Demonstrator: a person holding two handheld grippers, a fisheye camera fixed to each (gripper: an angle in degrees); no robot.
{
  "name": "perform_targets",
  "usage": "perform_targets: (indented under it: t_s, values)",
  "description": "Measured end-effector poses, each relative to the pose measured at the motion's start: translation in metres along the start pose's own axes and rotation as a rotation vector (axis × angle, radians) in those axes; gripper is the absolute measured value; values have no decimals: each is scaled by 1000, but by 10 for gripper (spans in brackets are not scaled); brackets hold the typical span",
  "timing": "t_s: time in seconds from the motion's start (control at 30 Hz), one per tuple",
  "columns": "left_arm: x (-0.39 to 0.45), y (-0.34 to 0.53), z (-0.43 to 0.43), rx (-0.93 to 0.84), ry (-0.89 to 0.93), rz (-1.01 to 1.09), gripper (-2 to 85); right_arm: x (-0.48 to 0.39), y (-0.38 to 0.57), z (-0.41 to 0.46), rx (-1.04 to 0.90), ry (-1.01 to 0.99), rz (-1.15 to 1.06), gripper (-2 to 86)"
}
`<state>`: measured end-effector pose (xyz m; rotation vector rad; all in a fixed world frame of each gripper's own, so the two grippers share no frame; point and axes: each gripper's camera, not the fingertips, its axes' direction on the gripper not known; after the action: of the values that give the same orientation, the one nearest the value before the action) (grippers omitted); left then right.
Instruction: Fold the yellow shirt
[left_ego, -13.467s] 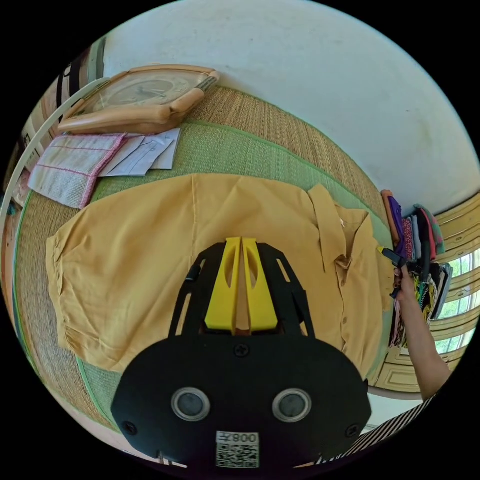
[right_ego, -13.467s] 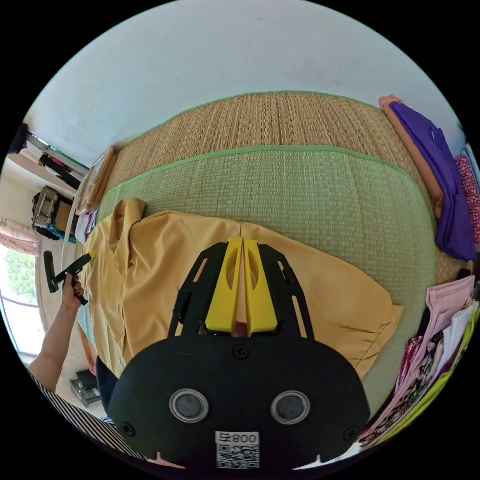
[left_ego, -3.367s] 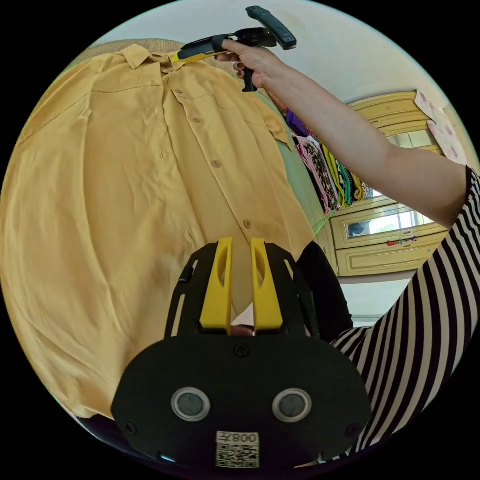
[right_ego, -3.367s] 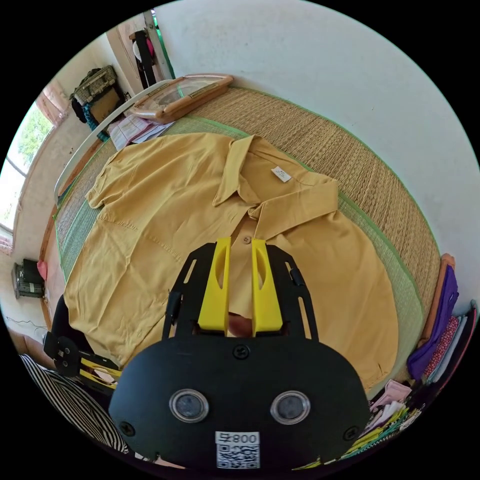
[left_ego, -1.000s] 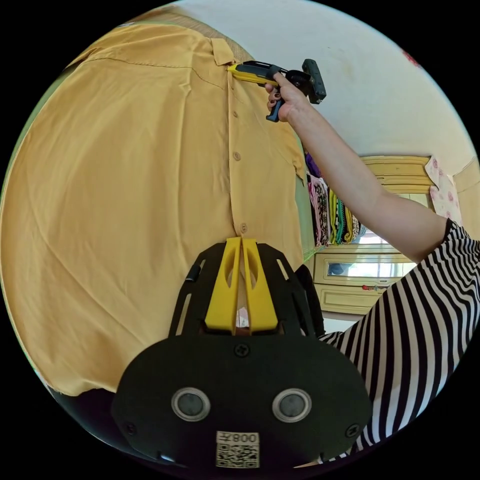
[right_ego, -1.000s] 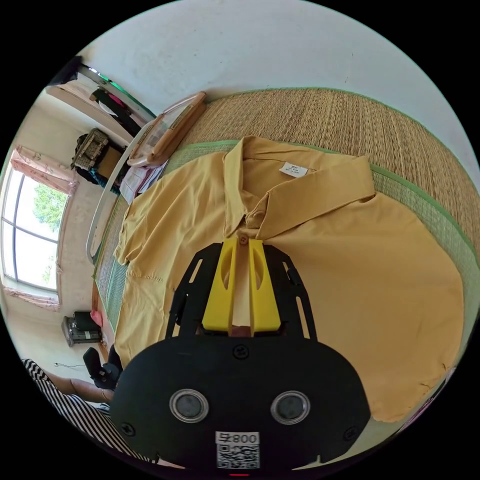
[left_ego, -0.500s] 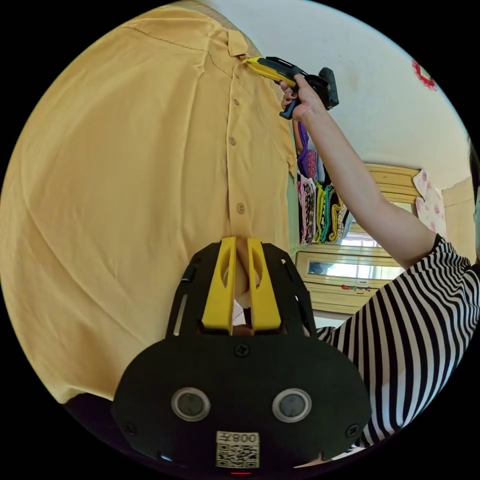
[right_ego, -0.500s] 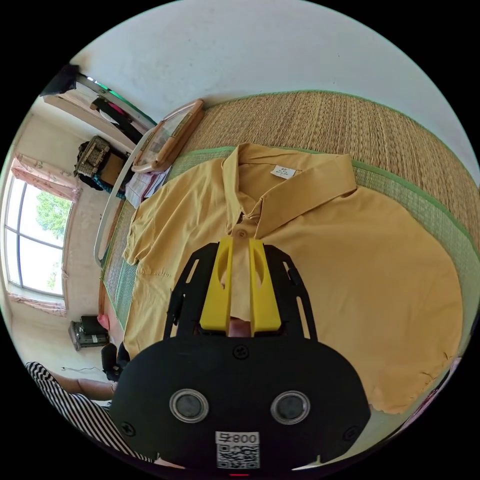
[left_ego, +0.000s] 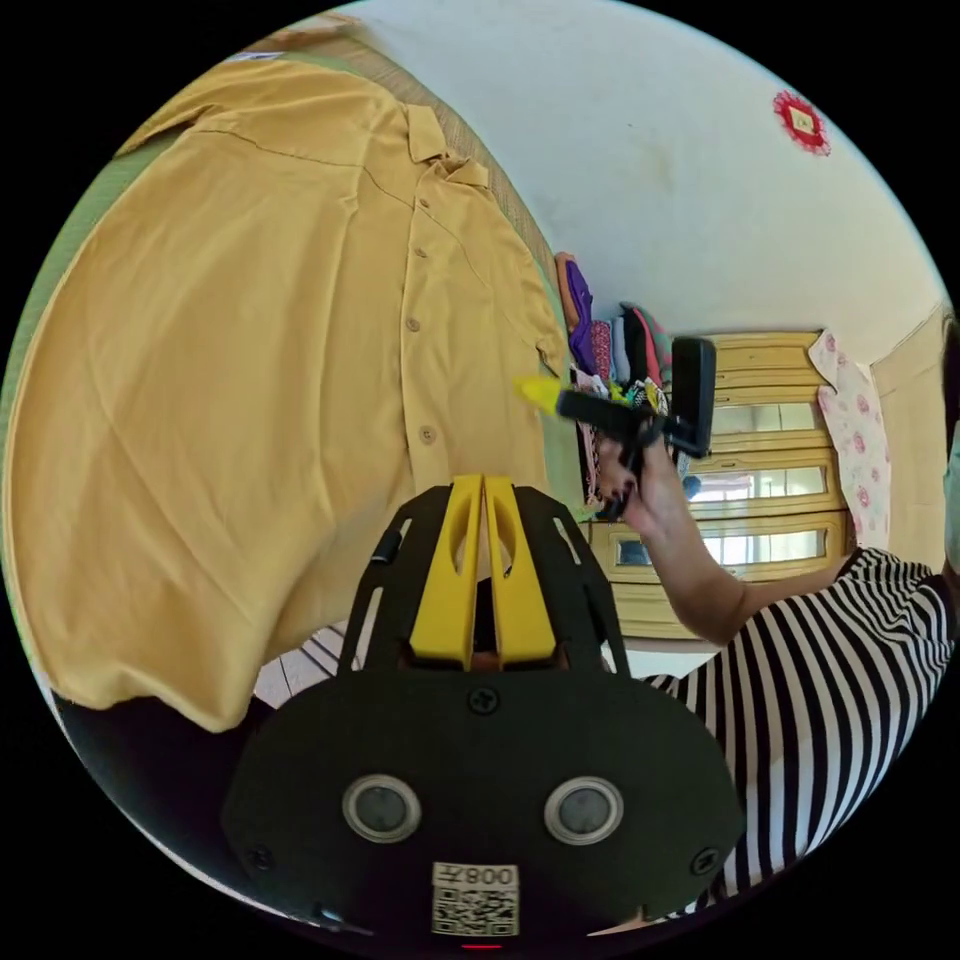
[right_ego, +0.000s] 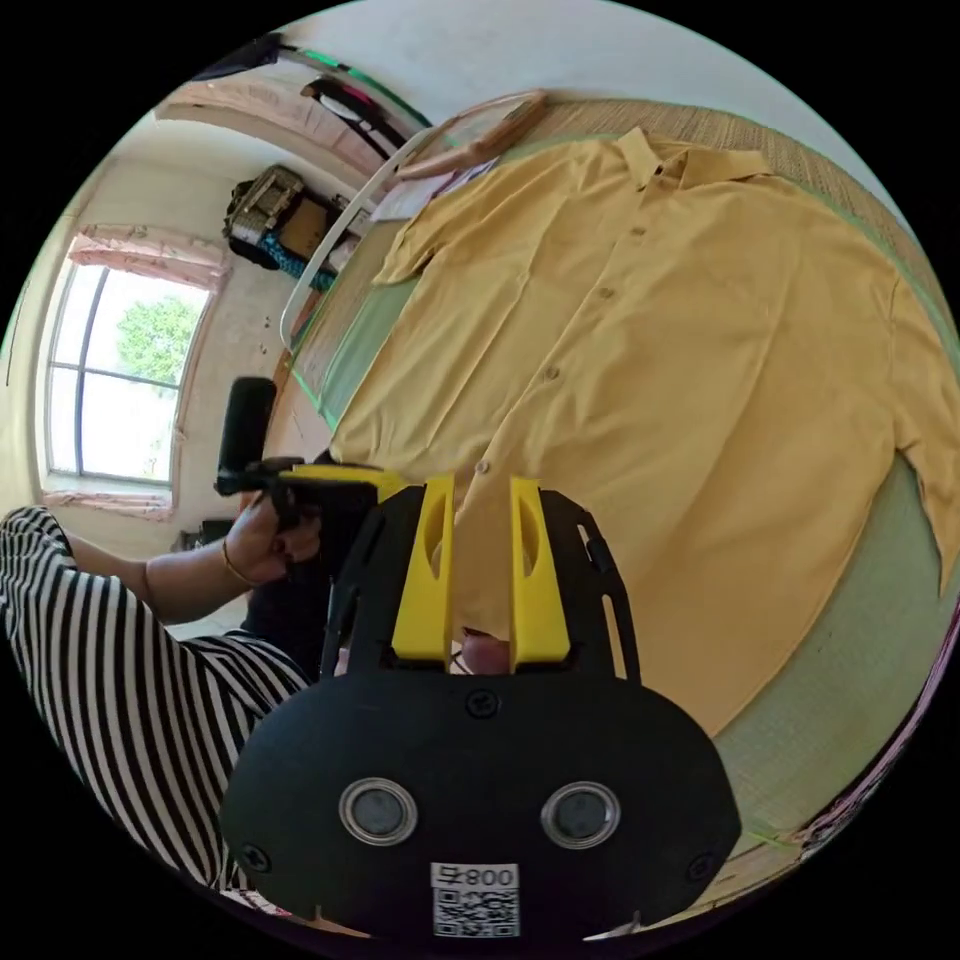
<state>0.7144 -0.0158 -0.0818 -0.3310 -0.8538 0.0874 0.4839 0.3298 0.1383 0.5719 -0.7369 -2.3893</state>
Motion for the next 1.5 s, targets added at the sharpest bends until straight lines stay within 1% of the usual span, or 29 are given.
perform_targets:
  t_s: [0.07, 0.2, 0.33, 0.4, 0.5, 0.57, 0.6, 0.67, 0.77, 0.87, 0.97, 1.0, 1.07, 1.13, 1.23, 1.5]
  values:
    - [2, 11, -9, 3, -45, 4, 6, -30, 21, 39, -84, 62, -7, 92]
    - [8, 33, -18, -34, -125, 30, 13, -56, 30, 72, -109, 129, -7, 107]
    - [7, 53, -14, -51, -123, 26, 22, -69, 30, 98, -136, 258, -17, 120]
    - [8, 60, -12, -56, -128, 28, 25, -66, 28, 101, -130, 287, 1, 124]
    - [5, 68, -9, -56, -132, 28, 31, -47, 29, 98, -116, 202, 47, 131]
    - [3, 70, -7, -54, -120, 29, 37, -20, 35, 84, -51, 26, 102, 135]
    - [1, 70, -4, -55, -101, 33, 43, -11, 38, 81, -40, -27, 119, 136]
    - [-2, 69, 3, -65, -81, 44, 55, 28, 50, 70, 34, -224, 205, 140]
    - [-15, 66, 17, -70, 3, 31, 74, 60, 62, 68, 48, -337, 250, 143]
    - [-33, 63, 29, -66, 61, 4, 85, 73, 67, 74, 37, -369, 251, 145]
    - [-44, 58, 38, -85, 130, 30, 91, 84, 68, 82, 49, -425, 260, 147]
    - [-47, 57, 42, -98, 179, 47, 89, 84, 68, 84, 45, -427, 259, 148]
    - [-49, 54, 46, -117, 202, 63, 79, 86, 67, 93, 24, -431, 246, 148]
    - [-48, 52, 49, -143, 249, 82, 41, 89, 68, 98, 20, -432, 245, 148]
    - [-45, 55, 40, -134, 196, 88, 15, 95, 71, 105, 22, -440, 254, 148]
    - [-48, 65, 12, -81, 182, 76, 5, 111, 89, 121, 24, -454, 292, 145]
